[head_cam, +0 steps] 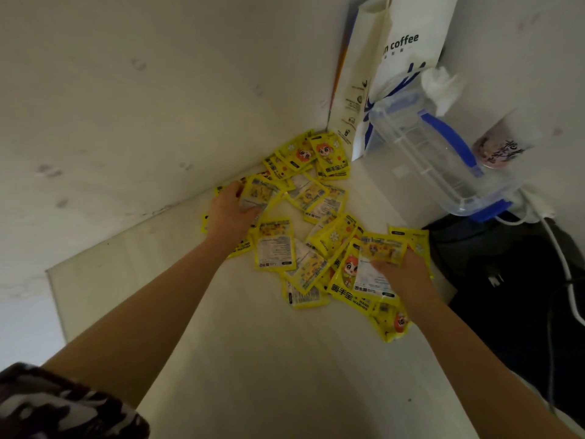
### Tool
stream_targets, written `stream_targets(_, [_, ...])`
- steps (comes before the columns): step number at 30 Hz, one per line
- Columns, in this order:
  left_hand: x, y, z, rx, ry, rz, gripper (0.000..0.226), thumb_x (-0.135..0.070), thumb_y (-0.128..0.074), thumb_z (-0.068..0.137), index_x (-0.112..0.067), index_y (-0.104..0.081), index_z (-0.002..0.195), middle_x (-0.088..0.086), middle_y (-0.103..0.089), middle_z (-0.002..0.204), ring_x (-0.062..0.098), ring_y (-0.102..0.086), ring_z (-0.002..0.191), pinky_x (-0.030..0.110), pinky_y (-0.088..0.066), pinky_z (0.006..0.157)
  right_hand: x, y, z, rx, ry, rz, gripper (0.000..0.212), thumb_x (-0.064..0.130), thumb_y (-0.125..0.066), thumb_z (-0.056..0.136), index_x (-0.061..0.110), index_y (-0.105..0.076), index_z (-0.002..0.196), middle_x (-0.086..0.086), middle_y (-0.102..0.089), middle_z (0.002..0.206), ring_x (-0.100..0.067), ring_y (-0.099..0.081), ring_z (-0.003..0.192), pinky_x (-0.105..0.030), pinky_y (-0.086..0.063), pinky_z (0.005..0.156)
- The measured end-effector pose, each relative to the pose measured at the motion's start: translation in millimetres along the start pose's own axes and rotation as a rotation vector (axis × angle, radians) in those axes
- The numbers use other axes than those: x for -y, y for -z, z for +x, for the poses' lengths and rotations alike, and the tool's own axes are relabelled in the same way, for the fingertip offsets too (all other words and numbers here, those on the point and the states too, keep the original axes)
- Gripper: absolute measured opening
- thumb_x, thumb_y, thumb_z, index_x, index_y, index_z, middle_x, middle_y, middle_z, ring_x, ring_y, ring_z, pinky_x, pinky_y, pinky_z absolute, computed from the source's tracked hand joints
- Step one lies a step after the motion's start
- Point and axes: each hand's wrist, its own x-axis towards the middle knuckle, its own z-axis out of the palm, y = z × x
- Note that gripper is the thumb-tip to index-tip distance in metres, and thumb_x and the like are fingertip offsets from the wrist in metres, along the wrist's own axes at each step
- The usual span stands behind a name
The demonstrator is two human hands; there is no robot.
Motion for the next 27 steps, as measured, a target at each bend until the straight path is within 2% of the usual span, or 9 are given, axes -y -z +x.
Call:
stream_targets(3, [3,14,-24,-0.081,0.058,-0.116,0.024,-0.017,-0.073,0.077,-0.016,-0.058,0.096,-0.002,-0.063,0.089,0.02,-0.06,0.083,0.031,-0.046,0.067,2,4,-9,0.031,0.07,-0.024,0.022,0.002,-0.061,0.088,0.023,-0.068,0.091,-0.001,-0.068,0.093,-0.006,-0.062,0.079,-0.019,-0.044,0.061])
stream_targets(7, [15,30,-65,-0.153,0.171,-0.318,0.024,-0.016,-0.076,0.072,-0.02,-0.058,0.087,0.001,-0.068,0.087,0.024,-0.067,0.081,0.043,-0.058,0.07,-1,7,-20,0.028,0.112,-0.072,0.019,0.003,-0.062,0.087,0.008,-0.068,0.104,-0.007,-0.07,0.1,-0.017,-0.066,0.086,-0.02,-0.047,0.059])
stream_targets(9, [19,35,-91,-0.16,0.225,-0.408,0.024,-0.013,-0.077,0.072,-0.024,-0.06,0.085,0.001,-0.069,0.087,0.022,-0.068,0.079,0.043,-0.06,0.069,-2,6,-31,0.015,0.139,-0.08,0.019,0.004,-0.063,0.086,0.01,-0.067,0.104,-0.006,-0.07,0.101,-0.02,-0.067,0.09,-0.028,-0.053,0.066])
stream_targets(12, [24,37,-134,-0.147,0.313,-0.549,0.026,-0.006,-0.077,0.075,-0.016,-0.061,0.094,0.007,-0.07,0.091,0.02,-0.068,0.074,0.032,-0.058,0.057,2,2,-56,0.024,0.2,-0.1,0.023,0.002,-0.063,0.086,0.025,-0.064,0.09,-0.003,-0.068,0.098,-0.019,-0.064,0.091,-0.036,-0.052,0.083])
stream_targets(15, [35,38,-173,-0.128,0.365,-0.641,0.028,-0.003,-0.075,0.076,-0.011,-0.062,0.099,0.009,-0.071,0.091,0.016,-0.068,0.068,0.029,-0.057,0.054,-2,-7,-81,0.054,0.181,-0.06,0.02,0.001,-0.063,0.087,0.012,-0.067,0.103,-0.006,-0.068,0.102,-0.022,-0.064,0.097,-0.039,-0.051,0.089])
stream_targets(18, [49,43,-207,-0.117,0.398,-0.672,0.024,-0.004,-0.074,0.078,-0.014,-0.063,0.096,0.008,-0.071,0.089,0.015,-0.069,0.067,0.028,-0.057,0.053,-13,-22,-107,0.066,0.135,-0.02,0.028,0.003,-0.062,0.088,0.007,-0.063,0.116,-0.006,-0.067,0.108,-0.021,-0.063,0.1,-0.033,-0.049,0.081])
stream_targets(21, [69,51,-241,-0.098,0.416,-0.675,0.022,-0.004,-0.073,0.078,-0.013,-0.064,0.096,0.009,-0.072,0.09,0.02,-0.069,0.073,0.03,-0.058,0.056,-28,-39,-141,0.071,0.109,0.001,0.03,0.004,-0.062,0.089,0.007,-0.063,0.118,-0.007,-0.066,0.109,-0.018,-0.061,0.096,-0.031,-0.046,0.079])
stream_targets(24, [95,65,-276,-0.066,0.426,-0.688,0.023,-0.004,-0.073,0.078,-0.015,-0.065,0.097,0.008,-0.073,0.091,0.023,-0.071,0.077,0.033,-0.058,0.058,-50,-58,-180,0.062,0.069,0.059,0.025,0.005,-0.063,0.089,0.011,-0.064,0.113,-0.004,-0.066,0.104,-0.019,-0.063,0.095,-0.03,-0.048,0.076])
stream_targets(27, [119,84,-312,-0.021,0.427,-0.66,0.023,-0.006,-0.073,0.078,-0.018,-0.065,0.095,0.003,-0.073,0.089,0.016,-0.071,0.075,0.03,-0.058,0.058,-73,-76,-224,0.033,0.01,0.121,0.018,0.003,-0.063,0.088,0.017,-0.065,0.1,-0.004,-0.068,0.096,-0.019,-0.065,0.086,-0.025,-0.049,0.065])
